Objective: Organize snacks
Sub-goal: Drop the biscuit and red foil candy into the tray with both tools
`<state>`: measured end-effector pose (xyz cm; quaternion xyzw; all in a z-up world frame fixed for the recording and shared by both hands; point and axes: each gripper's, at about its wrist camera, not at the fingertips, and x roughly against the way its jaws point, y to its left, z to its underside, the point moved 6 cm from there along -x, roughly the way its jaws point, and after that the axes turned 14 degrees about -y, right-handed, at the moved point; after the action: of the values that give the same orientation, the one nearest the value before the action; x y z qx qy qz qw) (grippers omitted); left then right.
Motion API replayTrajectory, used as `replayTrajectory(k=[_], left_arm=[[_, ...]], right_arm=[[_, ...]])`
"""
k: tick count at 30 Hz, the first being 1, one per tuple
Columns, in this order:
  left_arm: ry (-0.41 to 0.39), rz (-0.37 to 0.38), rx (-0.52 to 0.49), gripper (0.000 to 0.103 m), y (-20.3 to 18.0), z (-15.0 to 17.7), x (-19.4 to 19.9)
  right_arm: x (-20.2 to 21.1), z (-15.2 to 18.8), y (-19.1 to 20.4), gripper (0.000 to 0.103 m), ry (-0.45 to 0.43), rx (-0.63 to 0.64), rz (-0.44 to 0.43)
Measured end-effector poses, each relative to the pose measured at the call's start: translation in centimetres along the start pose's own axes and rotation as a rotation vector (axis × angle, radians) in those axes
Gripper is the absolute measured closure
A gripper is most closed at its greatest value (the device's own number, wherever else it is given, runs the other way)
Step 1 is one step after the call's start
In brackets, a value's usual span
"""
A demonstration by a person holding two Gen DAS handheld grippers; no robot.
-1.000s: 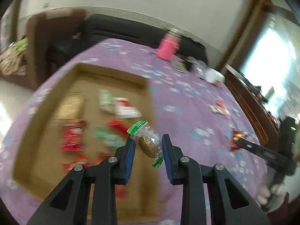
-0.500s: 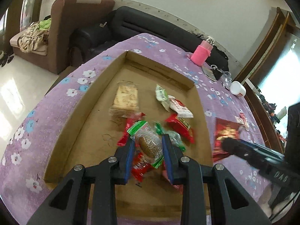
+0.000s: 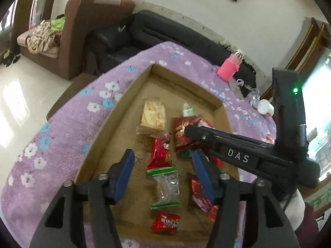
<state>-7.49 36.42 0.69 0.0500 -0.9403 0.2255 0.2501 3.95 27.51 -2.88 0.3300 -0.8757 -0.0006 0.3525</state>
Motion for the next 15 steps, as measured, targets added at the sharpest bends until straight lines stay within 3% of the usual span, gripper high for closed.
replayTrajectory(k=[3,5,11,15], left_arm=[[-0.065,-0.032,-0.043,0.031,-0.5,-0.7,1.6],[-0.100,-0.053,-0.081,0.030,-1.1,-1.1,2.5],[-0.253,-0.172,-0.240,0.011,-5.0,-2.0,6.1],[-0.301,-0.229,-0.331,0.001,-7.8,-1.8,7.4]], right_arm=[[2.6,-0.3,-0.3,0.058,-0.058,-0.021,0.001],[4.4,-0.4,-0.7,0.057,-0.098,-0.026,0.024],[11.0,1.5,-3.0,0.052,-0.227,-0.099,0.109],[14.2,3.0,-4.9,0.049,-0.294,-0.155,0.182]])
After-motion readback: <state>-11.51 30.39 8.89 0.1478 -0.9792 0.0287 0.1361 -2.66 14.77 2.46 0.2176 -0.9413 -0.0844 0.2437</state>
